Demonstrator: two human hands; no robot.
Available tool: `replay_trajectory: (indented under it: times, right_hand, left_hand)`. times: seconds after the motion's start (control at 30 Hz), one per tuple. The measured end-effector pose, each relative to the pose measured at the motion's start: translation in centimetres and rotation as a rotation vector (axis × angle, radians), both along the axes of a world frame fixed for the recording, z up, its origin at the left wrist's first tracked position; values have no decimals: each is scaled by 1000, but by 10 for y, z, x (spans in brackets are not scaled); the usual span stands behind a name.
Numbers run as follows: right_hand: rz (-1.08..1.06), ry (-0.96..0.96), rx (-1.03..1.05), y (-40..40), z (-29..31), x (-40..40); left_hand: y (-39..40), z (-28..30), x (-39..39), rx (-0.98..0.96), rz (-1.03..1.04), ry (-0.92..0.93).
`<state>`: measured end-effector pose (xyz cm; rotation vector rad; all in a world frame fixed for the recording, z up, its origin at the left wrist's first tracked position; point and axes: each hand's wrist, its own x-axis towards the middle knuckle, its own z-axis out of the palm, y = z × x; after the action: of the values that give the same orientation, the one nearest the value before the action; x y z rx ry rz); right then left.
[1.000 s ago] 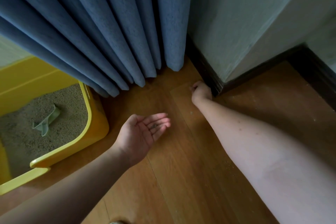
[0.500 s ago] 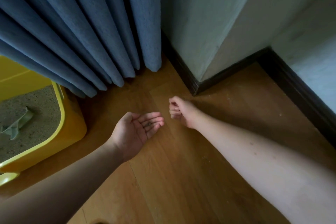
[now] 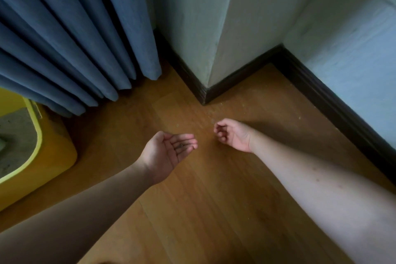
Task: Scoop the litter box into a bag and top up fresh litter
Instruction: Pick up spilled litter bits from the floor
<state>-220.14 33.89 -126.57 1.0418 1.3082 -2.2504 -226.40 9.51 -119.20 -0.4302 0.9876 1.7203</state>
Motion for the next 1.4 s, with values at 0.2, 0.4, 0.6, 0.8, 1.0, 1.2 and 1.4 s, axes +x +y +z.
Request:
replay_trajectory:
  times: [0.2, 0.4, 0.6, 0.8, 1.0, 1.2, 1.4]
  right_hand:
    - [-84, -116, 354, 18, 17, -4]
    - [102, -194, 1167, 13, 18, -30]
    - [70, -213, 1226, 8, 6, -47]
    - [60, -228, 1184, 11, -2, -59]
    - [65, -240, 1180, 17, -11, -67]
    - [82, -255, 1210, 16, -12, -73]
    - [45, -221, 1209, 15, -5, -69]
  left_hand:
    - [14, 1, -4, 14, -34, 10]
    - [23, 13, -17, 59, -56, 61]
    - [16, 13, -15, 66, -39, 64]
    - [7, 20, -15, 137, -96, 55]
    - [-8, 19, -12, 158, -142, 14]
    - [-24, 25, -13, 163, -152, -14]
    - [-28, 20, -15, 144, -115, -45]
